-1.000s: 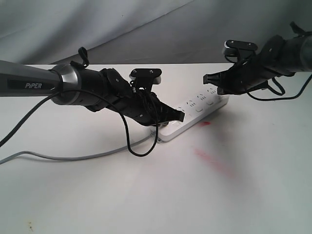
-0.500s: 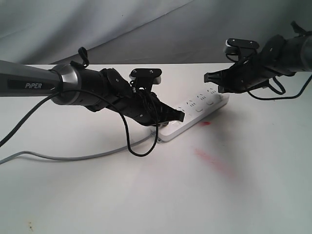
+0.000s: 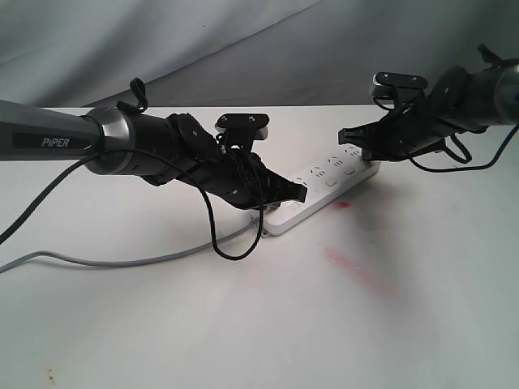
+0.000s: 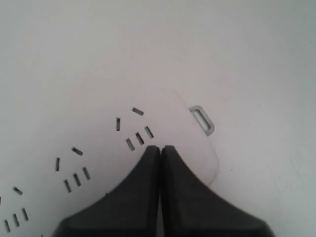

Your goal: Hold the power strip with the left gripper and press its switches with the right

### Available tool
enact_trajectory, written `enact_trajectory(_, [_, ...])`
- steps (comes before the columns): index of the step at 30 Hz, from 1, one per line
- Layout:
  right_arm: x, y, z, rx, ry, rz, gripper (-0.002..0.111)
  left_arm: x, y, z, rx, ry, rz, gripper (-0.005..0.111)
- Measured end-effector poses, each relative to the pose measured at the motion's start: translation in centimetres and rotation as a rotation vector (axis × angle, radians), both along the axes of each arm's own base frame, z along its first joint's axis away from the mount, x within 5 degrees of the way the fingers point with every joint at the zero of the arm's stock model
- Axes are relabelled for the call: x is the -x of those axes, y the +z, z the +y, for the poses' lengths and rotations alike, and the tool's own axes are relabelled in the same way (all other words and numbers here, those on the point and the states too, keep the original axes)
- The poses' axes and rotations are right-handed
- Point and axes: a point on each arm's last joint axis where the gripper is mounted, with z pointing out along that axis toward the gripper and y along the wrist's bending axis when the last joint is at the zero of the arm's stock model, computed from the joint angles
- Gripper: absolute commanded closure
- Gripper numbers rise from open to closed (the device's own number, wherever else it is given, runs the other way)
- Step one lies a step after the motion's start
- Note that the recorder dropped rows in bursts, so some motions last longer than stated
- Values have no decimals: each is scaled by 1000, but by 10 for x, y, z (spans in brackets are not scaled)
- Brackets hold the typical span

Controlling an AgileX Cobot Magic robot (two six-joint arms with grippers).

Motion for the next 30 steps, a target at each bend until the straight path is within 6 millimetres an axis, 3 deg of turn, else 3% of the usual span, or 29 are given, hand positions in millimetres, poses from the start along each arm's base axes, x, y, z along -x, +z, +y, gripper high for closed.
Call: enact_trajectory(30, [6,-11,-3,19,-29,-42,108,0,0,0,0,0,0,107])
